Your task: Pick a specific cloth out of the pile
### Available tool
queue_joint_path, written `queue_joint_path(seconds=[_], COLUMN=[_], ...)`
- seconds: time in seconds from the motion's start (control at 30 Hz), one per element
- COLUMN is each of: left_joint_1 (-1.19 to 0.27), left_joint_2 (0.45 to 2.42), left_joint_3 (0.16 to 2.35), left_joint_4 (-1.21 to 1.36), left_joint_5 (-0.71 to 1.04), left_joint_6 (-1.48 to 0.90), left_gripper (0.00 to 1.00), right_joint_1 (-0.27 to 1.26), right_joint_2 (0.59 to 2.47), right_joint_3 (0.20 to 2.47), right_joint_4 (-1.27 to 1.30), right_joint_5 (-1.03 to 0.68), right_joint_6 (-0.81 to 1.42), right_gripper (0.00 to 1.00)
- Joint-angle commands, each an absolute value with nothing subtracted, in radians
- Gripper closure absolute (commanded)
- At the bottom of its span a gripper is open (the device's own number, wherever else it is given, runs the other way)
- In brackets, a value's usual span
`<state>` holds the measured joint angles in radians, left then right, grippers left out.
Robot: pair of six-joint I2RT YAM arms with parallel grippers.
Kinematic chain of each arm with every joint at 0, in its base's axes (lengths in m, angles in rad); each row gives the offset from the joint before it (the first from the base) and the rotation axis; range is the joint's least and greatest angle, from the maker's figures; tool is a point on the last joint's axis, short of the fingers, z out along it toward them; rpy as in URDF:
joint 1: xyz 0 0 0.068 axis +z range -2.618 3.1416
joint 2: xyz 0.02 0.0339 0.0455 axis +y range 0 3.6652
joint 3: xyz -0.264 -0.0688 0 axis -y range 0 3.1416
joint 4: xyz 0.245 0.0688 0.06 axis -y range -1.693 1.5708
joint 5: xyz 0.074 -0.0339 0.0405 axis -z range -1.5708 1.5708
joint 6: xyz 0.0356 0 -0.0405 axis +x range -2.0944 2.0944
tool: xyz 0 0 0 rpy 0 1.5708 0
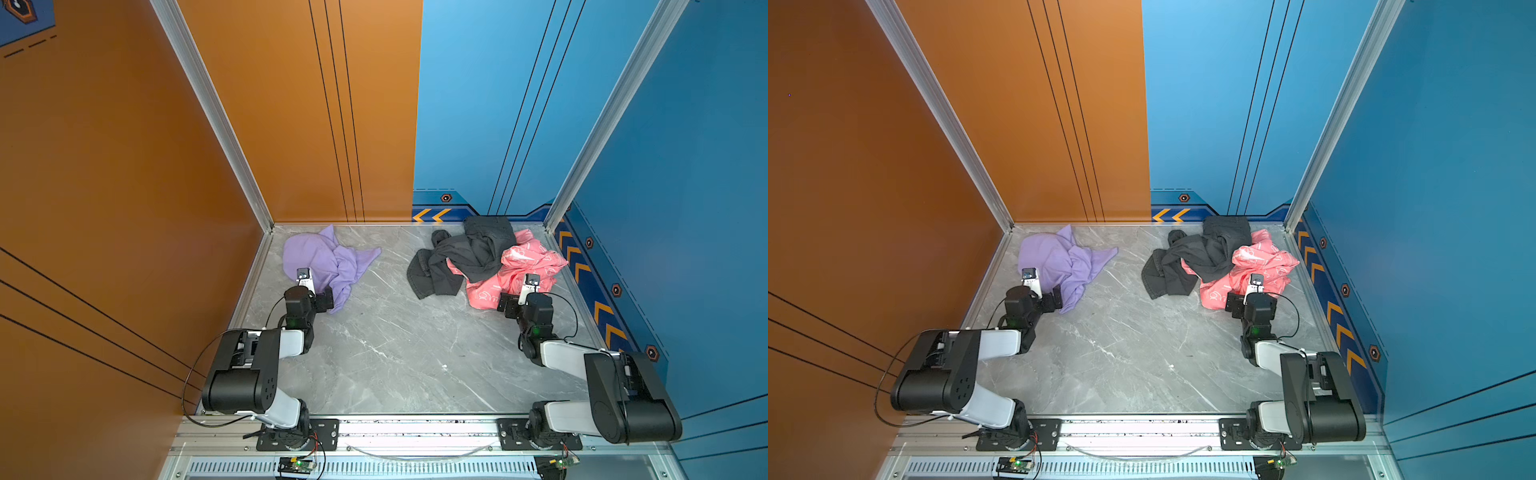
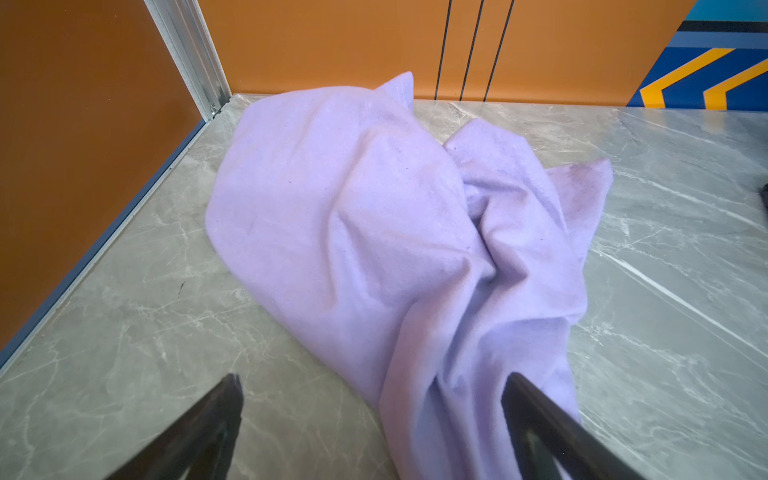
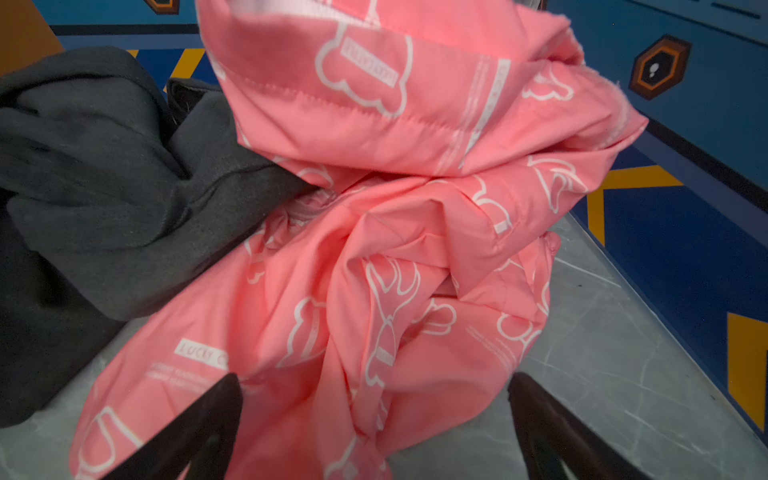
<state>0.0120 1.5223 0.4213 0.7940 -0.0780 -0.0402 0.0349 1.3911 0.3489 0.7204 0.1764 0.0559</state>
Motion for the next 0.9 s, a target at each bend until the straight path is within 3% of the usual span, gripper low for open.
queue_joint_path(seconds=[0.0, 0.27, 0.87], left_joint_1=[0.004, -0.015, -0.038], left_joint_2=[1.532, 1.551, 1.560], left_joint_3=[0.416, 0.393, 0.380], left_joint_4=[0.821, 0.876, 0.912], left_joint_5=[-0.080, -0.109, -0.161], left_joint_6=[-0.015, 0.001, 0.008], left_gripper=[0.02, 0.02, 0.02], right_joint_1=[0.036, 0.023, 0.006], right_joint_2=[1.440, 1.539, 1.547], right_joint_3=[0.378, 0.387, 0.371], right_joint_4=[0.806, 0.878, 0.911], right_joint_5=[0.150, 0.075, 0.058], right_joint_6=[0.064, 0.049, 0.067], right_gripper=[0.00, 0.00, 0.00])
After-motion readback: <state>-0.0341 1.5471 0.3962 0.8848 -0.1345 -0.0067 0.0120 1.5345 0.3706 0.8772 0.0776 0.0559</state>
